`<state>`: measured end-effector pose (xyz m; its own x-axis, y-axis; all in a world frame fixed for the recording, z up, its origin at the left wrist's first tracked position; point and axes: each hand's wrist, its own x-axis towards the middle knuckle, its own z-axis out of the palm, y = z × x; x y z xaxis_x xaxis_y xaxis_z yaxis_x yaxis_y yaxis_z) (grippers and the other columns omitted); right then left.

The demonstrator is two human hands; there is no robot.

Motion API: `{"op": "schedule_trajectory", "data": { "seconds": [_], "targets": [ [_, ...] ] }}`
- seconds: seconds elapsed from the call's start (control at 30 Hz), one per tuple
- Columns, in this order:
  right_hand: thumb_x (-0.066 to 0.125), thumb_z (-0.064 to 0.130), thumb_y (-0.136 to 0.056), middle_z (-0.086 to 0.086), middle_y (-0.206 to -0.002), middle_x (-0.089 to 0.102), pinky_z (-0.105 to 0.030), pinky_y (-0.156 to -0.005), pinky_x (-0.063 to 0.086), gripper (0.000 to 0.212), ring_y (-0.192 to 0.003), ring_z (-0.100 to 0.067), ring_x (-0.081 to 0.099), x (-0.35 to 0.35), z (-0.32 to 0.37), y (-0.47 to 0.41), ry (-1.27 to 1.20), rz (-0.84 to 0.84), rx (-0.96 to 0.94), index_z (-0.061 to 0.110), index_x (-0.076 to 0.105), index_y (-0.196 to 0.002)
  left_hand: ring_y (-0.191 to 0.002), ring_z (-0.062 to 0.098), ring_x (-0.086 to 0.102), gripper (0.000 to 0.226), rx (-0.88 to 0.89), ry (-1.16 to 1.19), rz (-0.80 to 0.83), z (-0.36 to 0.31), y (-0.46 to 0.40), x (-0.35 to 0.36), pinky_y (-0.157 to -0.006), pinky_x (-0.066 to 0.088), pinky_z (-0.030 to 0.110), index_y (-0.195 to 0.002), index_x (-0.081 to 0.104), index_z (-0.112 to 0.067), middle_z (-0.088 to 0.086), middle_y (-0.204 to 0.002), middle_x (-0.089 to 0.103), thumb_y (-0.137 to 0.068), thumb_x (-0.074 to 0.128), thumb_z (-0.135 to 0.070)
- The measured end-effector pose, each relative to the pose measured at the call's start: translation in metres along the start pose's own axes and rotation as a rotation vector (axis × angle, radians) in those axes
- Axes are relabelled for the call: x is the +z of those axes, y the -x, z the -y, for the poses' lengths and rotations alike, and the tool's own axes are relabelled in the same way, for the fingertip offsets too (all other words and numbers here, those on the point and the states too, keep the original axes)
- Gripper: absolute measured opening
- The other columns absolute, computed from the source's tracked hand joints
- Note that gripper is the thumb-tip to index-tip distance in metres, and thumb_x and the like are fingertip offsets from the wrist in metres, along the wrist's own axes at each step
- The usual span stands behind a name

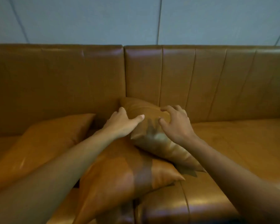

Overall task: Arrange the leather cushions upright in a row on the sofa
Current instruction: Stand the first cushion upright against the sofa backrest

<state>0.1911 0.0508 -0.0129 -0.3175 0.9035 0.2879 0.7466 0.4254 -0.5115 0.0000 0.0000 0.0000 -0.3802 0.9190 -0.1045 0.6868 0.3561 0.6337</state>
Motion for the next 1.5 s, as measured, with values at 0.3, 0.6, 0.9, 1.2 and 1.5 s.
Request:
{"op": "schedule_trajectory", "data": {
  "seconds": [0.3,0.6,0.9,1.2,1.5],
  "targets": [
    [0.048,0.052,-0.099,-0.009,-0.141,0.053,-0.047,-0.107,0.044,0.051,-0.127,-0.030,0.054,0.051,-0.036,-0.065,-0.110,0.101,0.101,0.021,0.060,-0.138,-0.131,0.038,0.051,0.122,-0.358,0.340,0.260,0.000,-0.073,0.039,-0.090,0.050,0.046,-0.153,0.033,-0.011,0.014,-0.153,0.045,-0.057,0.086,-0.066],
    [0.045,0.052,-0.102,-0.006,-0.156,0.044,-0.035,-0.117,0.026,0.058,-0.144,-0.023,0.039,0.016,-0.113,-0.066,-0.292,-0.107,0.221,0.025,0.044,-0.154,-0.126,0.028,0.057,0.133,0.181,0.106,0.227,-0.057,-0.097,0.064,-0.105,0.048,0.047,-0.154,0.038,-0.026,0.001,-0.143,0.058,-0.035,0.092,-0.052],
    [0.053,0.056,-0.099,-0.004,-0.166,0.031,-0.042,-0.123,0.024,0.064,-0.152,-0.022,0.029,-0.072,-0.160,-0.089,-0.360,-0.528,0.235,0.024,0.046,-0.154,-0.121,0.017,0.063,0.102,0.721,-0.104,0.425,-0.173,-0.132,0.049,-0.106,0.049,0.041,-0.146,0.054,-0.024,-0.004,-0.130,0.069,-0.054,0.097,-0.024],
    [0.058,0.066,-0.087,0.002,-0.163,0.038,-0.060,-0.121,0.026,0.071,-0.154,-0.024,0.026,-0.057,-0.175,-0.144,-0.322,-0.502,0.057,0.029,0.053,-0.148,-0.126,0.016,0.058,0.095,0.868,-0.393,0.343,-0.206,-0.202,0.049,-0.105,0.047,0.041,-0.146,0.052,-0.039,-0.012,-0.136,0.066,-0.062,0.094,-0.021],
    [0.057,0.067,-0.090,0.000,-0.172,-0.016,-0.068,-0.121,0.008,0.091,-0.157,-0.028,-0.014,0.041,-0.185,-0.180,-0.015,-0.025,0.102,0.047,0.003,-0.161,-0.150,0.032,0.025,0.071,0.719,-0.687,-0.258,-0.135,-0.249,0.065,-0.119,0.019,0.054,-0.156,0.031,-0.037,0.002,-0.164,0.033,-0.095,0.066,-0.026]
  ]
}}
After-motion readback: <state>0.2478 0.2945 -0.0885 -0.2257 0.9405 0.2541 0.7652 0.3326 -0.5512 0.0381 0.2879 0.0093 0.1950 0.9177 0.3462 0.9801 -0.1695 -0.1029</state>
